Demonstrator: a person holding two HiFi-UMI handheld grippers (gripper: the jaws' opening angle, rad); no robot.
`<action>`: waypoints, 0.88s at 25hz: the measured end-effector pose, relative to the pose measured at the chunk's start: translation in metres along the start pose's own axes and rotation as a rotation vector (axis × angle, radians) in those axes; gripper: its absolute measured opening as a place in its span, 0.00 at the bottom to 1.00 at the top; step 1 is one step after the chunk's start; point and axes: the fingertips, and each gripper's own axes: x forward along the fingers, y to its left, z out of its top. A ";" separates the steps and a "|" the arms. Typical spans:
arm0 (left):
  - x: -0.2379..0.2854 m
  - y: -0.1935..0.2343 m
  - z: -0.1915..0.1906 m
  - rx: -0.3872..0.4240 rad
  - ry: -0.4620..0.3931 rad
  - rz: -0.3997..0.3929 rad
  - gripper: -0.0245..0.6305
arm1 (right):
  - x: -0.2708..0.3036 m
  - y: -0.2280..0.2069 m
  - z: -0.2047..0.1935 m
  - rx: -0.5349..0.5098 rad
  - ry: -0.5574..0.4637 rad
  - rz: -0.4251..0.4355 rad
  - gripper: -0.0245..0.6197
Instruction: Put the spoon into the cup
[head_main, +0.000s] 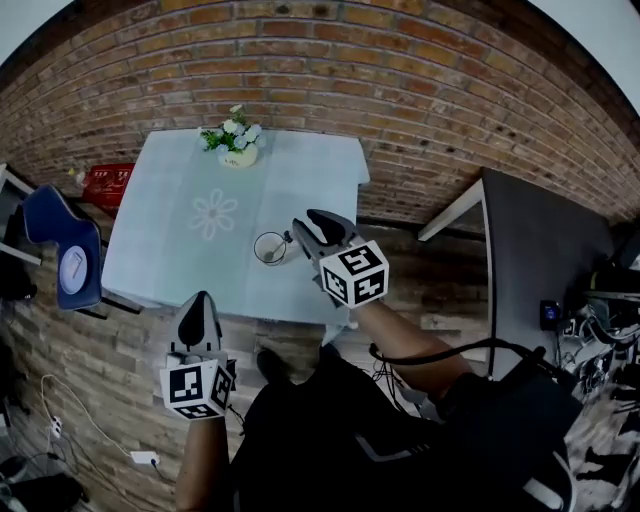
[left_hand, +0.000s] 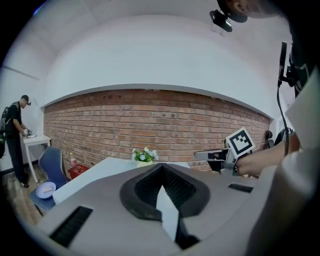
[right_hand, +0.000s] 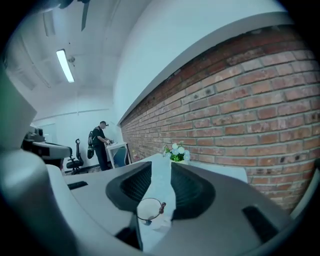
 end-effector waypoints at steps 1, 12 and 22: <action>0.004 -0.002 0.002 -0.002 -0.003 -0.016 0.05 | -0.007 0.002 0.009 0.004 -0.016 -0.002 0.23; 0.024 -0.037 0.052 0.098 -0.074 -0.231 0.05 | -0.085 0.000 0.081 -0.009 -0.133 -0.145 0.10; 0.036 -0.057 0.087 0.050 -0.134 -0.317 0.05 | -0.125 0.004 0.094 -0.014 -0.148 -0.219 0.07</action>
